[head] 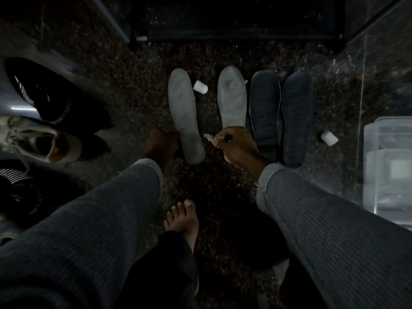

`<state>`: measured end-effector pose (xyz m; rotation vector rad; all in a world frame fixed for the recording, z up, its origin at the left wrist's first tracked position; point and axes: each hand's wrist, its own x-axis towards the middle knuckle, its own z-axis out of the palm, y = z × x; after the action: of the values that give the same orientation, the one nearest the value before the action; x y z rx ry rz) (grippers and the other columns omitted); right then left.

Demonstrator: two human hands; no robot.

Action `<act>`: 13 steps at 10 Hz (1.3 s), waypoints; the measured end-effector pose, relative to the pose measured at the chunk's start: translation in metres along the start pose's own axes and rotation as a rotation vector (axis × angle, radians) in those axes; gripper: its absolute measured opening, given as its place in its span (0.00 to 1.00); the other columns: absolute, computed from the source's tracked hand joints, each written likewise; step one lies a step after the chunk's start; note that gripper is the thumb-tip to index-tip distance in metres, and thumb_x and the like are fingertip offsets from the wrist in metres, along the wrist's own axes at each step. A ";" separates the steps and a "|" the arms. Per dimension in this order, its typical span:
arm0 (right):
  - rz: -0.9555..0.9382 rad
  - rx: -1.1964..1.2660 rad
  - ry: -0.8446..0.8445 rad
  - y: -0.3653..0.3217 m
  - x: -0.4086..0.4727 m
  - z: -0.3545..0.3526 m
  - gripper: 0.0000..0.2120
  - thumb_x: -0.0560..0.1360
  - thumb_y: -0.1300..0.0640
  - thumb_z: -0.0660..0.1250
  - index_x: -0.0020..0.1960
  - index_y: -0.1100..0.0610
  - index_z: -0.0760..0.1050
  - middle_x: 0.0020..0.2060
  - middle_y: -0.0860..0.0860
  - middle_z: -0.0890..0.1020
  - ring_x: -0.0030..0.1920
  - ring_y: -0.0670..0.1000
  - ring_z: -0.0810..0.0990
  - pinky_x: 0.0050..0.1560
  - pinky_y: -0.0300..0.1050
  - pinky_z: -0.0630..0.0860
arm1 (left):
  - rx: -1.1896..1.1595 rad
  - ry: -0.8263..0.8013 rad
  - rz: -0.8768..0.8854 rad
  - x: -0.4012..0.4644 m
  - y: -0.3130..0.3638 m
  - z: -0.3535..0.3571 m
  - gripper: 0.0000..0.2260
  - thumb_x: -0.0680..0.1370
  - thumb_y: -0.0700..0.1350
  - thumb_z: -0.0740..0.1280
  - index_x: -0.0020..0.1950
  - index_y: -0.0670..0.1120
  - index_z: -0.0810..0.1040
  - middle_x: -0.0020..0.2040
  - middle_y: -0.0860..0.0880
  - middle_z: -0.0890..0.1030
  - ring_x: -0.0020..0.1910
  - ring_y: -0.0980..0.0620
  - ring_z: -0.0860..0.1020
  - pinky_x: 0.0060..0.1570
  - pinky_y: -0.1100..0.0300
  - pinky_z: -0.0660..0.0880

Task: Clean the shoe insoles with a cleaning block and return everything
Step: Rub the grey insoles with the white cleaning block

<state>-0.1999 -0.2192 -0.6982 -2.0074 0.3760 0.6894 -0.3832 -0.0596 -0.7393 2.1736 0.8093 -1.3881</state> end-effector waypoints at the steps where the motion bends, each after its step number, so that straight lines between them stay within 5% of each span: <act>1: -0.013 0.024 -0.005 -0.007 -0.003 -0.010 0.02 0.75 0.58 0.70 0.44 0.55 0.81 0.42 0.51 0.82 0.41 0.47 0.79 0.41 0.38 0.76 | -0.001 0.406 0.053 -0.003 0.008 -0.021 0.22 0.84 0.49 0.41 0.78 0.47 0.56 0.77 0.45 0.58 0.75 0.43 0.58 0.72 0.46 0.55; 2: -0.030 0.029 -0.013 -0.016 -0.008 -0.025 0.04 0.74 0.59 0.71 0.46 0.60 0.80 0.43 0.54 0.82 0.40 0.49 0.79 0.42 0.41 0.76 | 0.141 0.289 0.145 0.021 0.028 -0.043 0.24 0.84 0.56 0.41 0.78 0.51 0.54 0.77 0.46 0.59 0.75 0.44 0.58 0.73 0.43 0.54; 3: -0.097 -0.070 -0.007 -0.029 -0.012 -0.054 0.05 0.74 0.59 0.71 0.47 0.61 0.80 0.43 0.53 0.82 0.42 0.49 0.80 0.41 0.41 0.76 | 0.121 0.649 0.351 0.133 0.066 -0.092 0.48 0.60 0.81 0.60 0.70 0.51 0.66 0.59 0.41 0.74 0.56 0.40 0.67 0.59 0.39 0.65; 4: -0.171 -0.262 -0.043 -0.046 -0.014 -0.102 0.08 0.75 0.54 0.69 0.48 0.59 0.81 0.43 0.49 0.81 0.44 0.47 0.78 0.39 0.37 0.71 | 0.264 0.598 0.391 0.080 0.124 -0.135 0.29 0.63 0.51 0.81 0.57 0.51 0.69 0.50 0.42 0.74 0.50 0.43 0.67 0.52 0.43 0.72; 5: -0.239 -0.401 -0.035 -0.058 -0.025 -0.160 0.07 0.75 0.58 0.69 0.47 0.61 0.82 0.45 0.55 0.84 0.49 0.54 0.81 0.47 0.42 0.72 | 0.198 0.622 0.642 -0.036 0.164 -0.165 0.15 0.77 0.49 0.68 0.59 0.41 0.77 0.55 0.40 0.79 0.55 0.40 0.77 0.56 0.47 0.74; 7: -0.137 -0.445 0.111 -0.014 -0.071 -0.275 0.03 0.73 0.62 0.70 0.42 0.62 0.82 0.42 0.55 0.83 0.46 0.52 0.79 0.46 0.44 0.71 | 0.206 0.508 0.688 -0.097 0.193 -0.157 0.16 0.77 0.52 0.65 0.58 0.42 0.78 0.55 0.40 0.80 0.54 0.38 0.78 0.55 0.45 0.75; 8: -0.038 -0.471 0.202 0.033 -0.096 -0.316 0.06 0.73 0.62 0.71 0.38 0.63 0.80 0.39 0.60 0.82 0.46 0.61 0.81 0.46 0.53 0.74 | 0.219 0.454 0.702 -0.113 0.202 -0.143 0.18 0.77 0.55 0.64 0.56 0.41 0.79 0.52 0.40 0.80 0.52 0.38 0.79 0.54 0.44 0.76; 9: 0.098 -0.452 0.247 0.072 -0.123 -0.338 0.06 0.74 0.63 0.69 0.44 0.66 0.81 0.44 0.63 0.83 0.48 0.63 0.81 0.49 0.53 0.77 | 0.239 0.409 0.741 -0.113 0.205 -0.122 0.23 0.78 0.59 0.63 0.54 0.38 0.77 0.51 0.38 0.79 0.52 0.36 0.78 0.50 0.45 0.74; 10: 0.220 -0.422 0.240 0.104 -0.141 -0.344 0.06 0.75 0.61 0.69 0.48 0.63 0.82 0.46 0.61 0.83 0.51 0.62 0.81 0.53 0.49 0.77 | 0.252 0.379 0.717 -0.117 0.206 -0.108 0.20 0.79 0.53 0.66 0.62 0.39 0.75 0.58 0.40 0.79 0.58 0.39 0.76 0.55 0.48 0.73; 12: 0.292 -0.364 0.307 0.151 -0.136 -0.329 0.10 0.74 0.53 0.71 0.35 0.55 0.80 0.41 0.58 0.84 0.46 0.58 0.83 0.50 0.49 0.79 | 0.258 0.340 0.661 -0.106 0.201 -0.089 0.21 0.78 0.54 0.66 0.64 0.42 0.74 0.58 0.40 0.80 0.59 0.40 0.76 0.54 0.50 0.73; 13: 0.324 -0.447 0.318 0.163 -0.124 -0.318 0.14 0.76 0.50 0.68 0.38 0.60 0.80 0.43 0.61 0.83 0.48 0.63 0.81 0.47 0.48 0.76 | 0.279 0.344 0.639 -0.100 0.198 -0.087 0.21 0.78 0.55 0.65 0.65 0.43 0.73 0.60 0.42 0.79 0.62 0.41 0.75 0.57 0.50 0.71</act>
<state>-0.2819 -0.5773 -0.6103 -2.5235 0.8065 0.6937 -0.2244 -0.1739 -0.6036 2.6004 -0.0167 -0.8489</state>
